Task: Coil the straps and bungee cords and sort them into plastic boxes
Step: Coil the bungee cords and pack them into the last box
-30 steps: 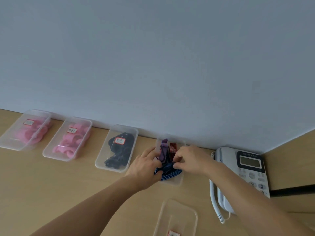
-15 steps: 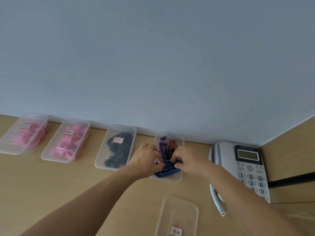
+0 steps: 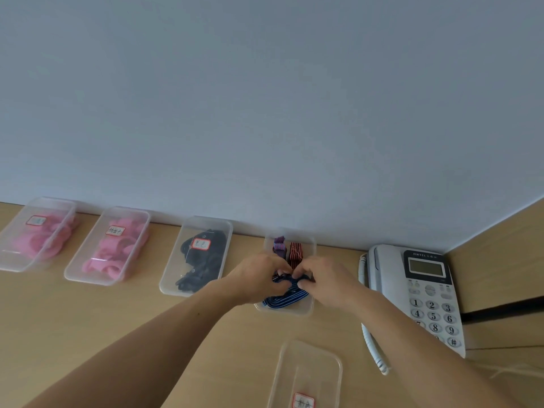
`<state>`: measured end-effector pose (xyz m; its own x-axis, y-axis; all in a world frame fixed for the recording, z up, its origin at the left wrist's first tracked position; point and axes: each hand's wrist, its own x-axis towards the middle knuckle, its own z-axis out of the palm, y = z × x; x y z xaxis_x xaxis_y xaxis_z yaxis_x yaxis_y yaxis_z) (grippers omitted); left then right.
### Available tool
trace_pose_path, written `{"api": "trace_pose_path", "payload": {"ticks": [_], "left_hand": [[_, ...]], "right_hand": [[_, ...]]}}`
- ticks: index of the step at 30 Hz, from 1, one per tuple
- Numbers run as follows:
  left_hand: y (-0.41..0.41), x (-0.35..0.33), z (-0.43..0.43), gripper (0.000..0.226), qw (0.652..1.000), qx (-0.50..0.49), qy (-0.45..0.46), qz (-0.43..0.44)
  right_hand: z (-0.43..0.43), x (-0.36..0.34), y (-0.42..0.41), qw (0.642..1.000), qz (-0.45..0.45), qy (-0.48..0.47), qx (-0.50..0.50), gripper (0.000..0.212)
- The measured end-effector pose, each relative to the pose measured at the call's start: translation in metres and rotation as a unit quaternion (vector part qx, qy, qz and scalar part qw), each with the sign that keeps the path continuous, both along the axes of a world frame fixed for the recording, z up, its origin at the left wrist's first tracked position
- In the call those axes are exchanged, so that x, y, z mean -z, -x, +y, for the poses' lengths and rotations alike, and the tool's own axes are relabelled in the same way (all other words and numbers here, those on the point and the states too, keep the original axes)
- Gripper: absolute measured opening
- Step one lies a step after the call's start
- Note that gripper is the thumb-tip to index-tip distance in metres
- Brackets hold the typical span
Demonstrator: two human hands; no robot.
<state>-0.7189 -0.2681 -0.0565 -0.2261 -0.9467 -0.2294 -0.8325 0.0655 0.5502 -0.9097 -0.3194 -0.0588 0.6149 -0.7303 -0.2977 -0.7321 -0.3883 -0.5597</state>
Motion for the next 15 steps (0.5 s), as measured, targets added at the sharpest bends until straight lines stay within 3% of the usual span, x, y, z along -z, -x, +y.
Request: {"api": "trace_pose_path", "payload": {"ticks": [4, 8, 15], "left_hand": [[-0.001, 0.005, -0.007, 0.035, 0.989, -0.144, -0.002, 0.027], [0.009, 0.011, -0.010, 0.044, 0.989, -0.121, 0.044, -0.072], [0.012, 0.010, -0.010, 0.023, 0.982, -0.173, -0.004, -0.081]], "right_hand": [[0.000, 0.002, 0.002, 0.999, -0.007, 0.021, -0.038, 0.018], [0.003, -0.001, 0.003, 0.998, -0.020, 0.021, -0.047, 0.016], [-0.002, -0.005, 0.005, 0.995, -0.005, 0.024, -0.100, 0.024]]}}
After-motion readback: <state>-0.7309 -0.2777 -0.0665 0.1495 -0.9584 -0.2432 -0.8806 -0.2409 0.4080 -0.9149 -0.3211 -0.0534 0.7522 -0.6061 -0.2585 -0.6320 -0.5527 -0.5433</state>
